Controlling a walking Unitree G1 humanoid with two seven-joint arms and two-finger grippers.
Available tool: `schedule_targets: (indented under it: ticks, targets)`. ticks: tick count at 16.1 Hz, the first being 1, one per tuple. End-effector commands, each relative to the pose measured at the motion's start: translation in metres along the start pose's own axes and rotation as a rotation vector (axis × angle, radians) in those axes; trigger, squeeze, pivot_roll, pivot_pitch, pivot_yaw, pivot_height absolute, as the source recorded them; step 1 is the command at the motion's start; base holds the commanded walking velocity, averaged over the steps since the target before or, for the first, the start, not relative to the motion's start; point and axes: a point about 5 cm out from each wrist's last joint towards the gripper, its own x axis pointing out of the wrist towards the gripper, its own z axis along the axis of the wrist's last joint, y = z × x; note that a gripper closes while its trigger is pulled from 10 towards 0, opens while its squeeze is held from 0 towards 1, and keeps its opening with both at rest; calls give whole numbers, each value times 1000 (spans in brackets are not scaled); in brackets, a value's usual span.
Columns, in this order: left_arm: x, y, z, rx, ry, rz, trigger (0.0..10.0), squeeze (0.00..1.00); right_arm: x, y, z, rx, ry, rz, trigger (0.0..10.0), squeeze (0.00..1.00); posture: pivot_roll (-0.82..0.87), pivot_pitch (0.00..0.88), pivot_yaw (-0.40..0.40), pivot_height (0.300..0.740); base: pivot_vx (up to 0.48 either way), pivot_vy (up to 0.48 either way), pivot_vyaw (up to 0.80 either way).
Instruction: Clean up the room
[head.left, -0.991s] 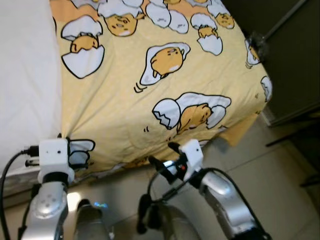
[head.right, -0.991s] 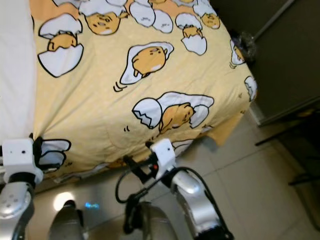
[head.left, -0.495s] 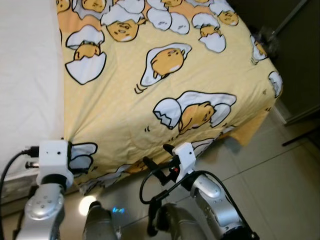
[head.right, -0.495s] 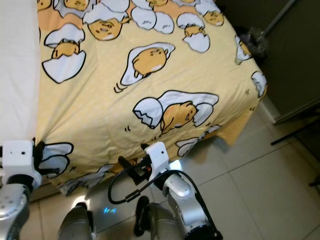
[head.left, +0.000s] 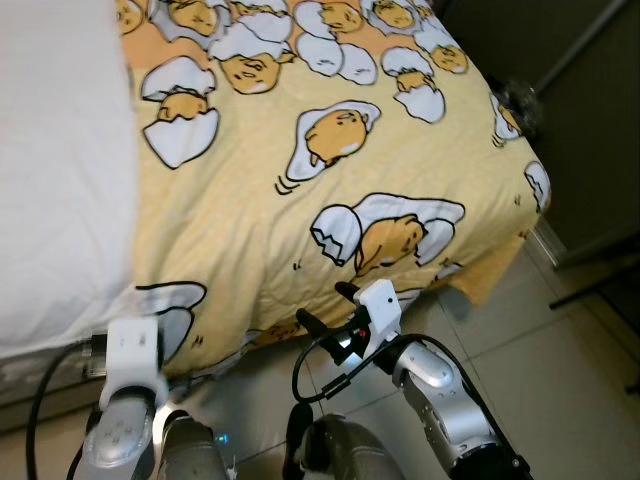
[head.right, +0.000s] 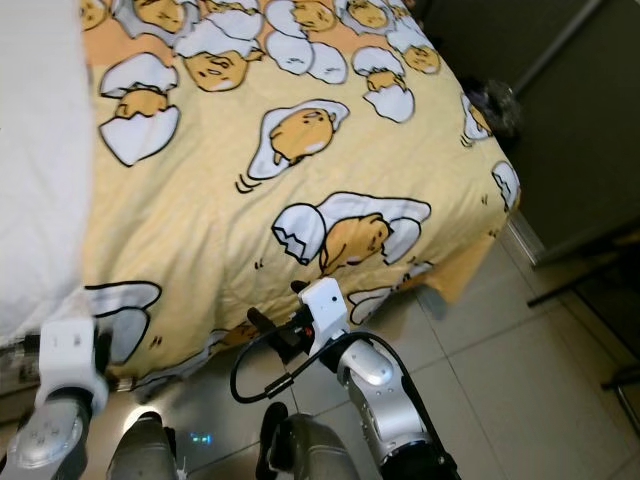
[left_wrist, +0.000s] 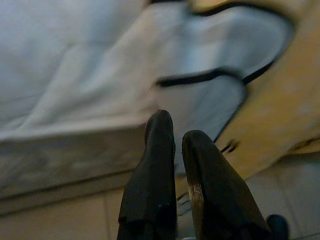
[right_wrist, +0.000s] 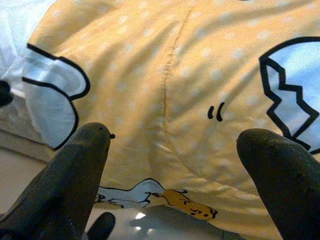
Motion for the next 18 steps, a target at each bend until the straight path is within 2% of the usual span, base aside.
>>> schedule_targets:
  ticks: [1,3,6,7,8,10,13,18]
  targets:
    - [1,2,4,27,-25,20,10000,1000,-8,-2,-12,10,54,-16,10000,0,337,186,-245,740,0,0,-750]
    - [6,11,7,61,-46,60,10000,1000,-7,-2,-11,3,41,-33,10000,0,330,181,-250,740,0,0,-716]
    - [8,5,10,40,-68,39,10000,1000,-6,-8,-8,-14,33,-58,10000,0,328,177,-254,740,0,0,-150]
    - [8,-1,18,2,-127,6,10000,0,-4,-9,-1,-5,10,-59,10000,0,323,175,-256,740,0,0,0]
    - [6,-6,30,-32,-211,-30,10000,0,-1,-8,7,-4,-18,-27,10000,0,320,173,-256,740,0,0,0]
    - [5,-14,43,-75,-284,-116,10000,0,7,-9,19,-14,-33,41,10000,0,304,186,-257,740,0,0,0]
    - [3,-19,40,-133,-280,-100,10000,0,7,-15,20,-30,-19,28,10000,0,308,184,-279,740,0,0,0]
    - [0,-34,42,-137,-298,-93,10000,0,7,-16,17,-15,9,57,10000,0,344,188,-359,740,0,0,0]
